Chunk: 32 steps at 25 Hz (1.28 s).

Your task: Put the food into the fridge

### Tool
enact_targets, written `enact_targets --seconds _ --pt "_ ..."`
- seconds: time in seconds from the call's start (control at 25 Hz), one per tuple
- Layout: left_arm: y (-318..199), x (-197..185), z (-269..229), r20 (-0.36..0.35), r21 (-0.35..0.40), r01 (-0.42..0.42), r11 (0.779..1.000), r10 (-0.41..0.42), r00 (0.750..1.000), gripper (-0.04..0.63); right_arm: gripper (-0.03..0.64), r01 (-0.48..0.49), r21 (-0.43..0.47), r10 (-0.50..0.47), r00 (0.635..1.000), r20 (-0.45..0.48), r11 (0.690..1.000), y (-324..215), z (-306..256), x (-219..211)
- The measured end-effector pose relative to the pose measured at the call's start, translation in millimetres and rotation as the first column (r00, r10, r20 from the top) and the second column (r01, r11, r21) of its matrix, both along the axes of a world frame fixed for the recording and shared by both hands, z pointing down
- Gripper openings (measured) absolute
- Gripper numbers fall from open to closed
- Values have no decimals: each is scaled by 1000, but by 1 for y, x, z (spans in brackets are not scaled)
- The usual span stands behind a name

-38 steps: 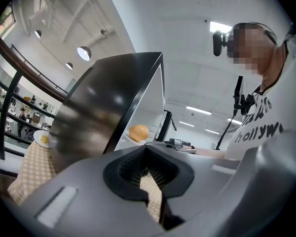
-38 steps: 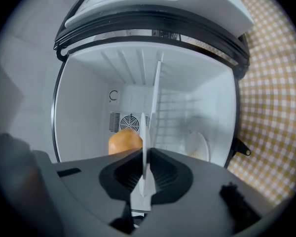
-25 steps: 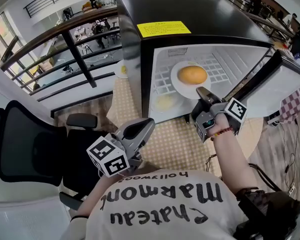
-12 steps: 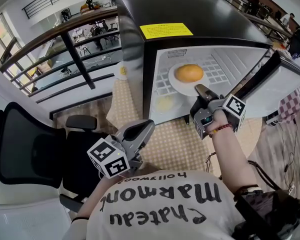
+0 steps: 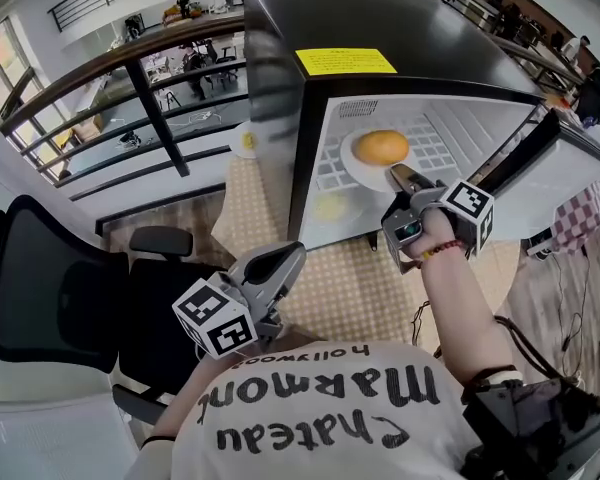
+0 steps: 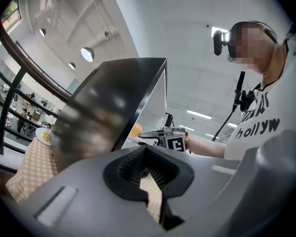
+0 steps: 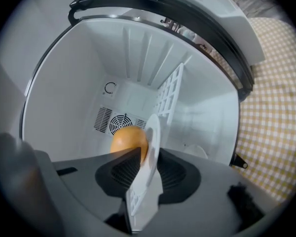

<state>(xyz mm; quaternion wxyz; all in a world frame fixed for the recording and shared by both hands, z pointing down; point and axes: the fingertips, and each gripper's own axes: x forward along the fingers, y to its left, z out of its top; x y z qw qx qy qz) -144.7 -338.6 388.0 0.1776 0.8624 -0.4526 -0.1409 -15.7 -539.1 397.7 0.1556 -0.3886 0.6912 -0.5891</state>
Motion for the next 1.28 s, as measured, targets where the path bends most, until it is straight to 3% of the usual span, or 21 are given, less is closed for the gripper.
enact_targets --seconds 0.32,1.28 --pt "6 -2 1 0 21 1 1000 -1 1000 5 123 -22 -29 17 985 -172 999 -3 3 2" --pt "14 -2 3 -17 6 36 999 -36 999 4 124 -34 -75 15 972 -234 997 -10 14 -8"
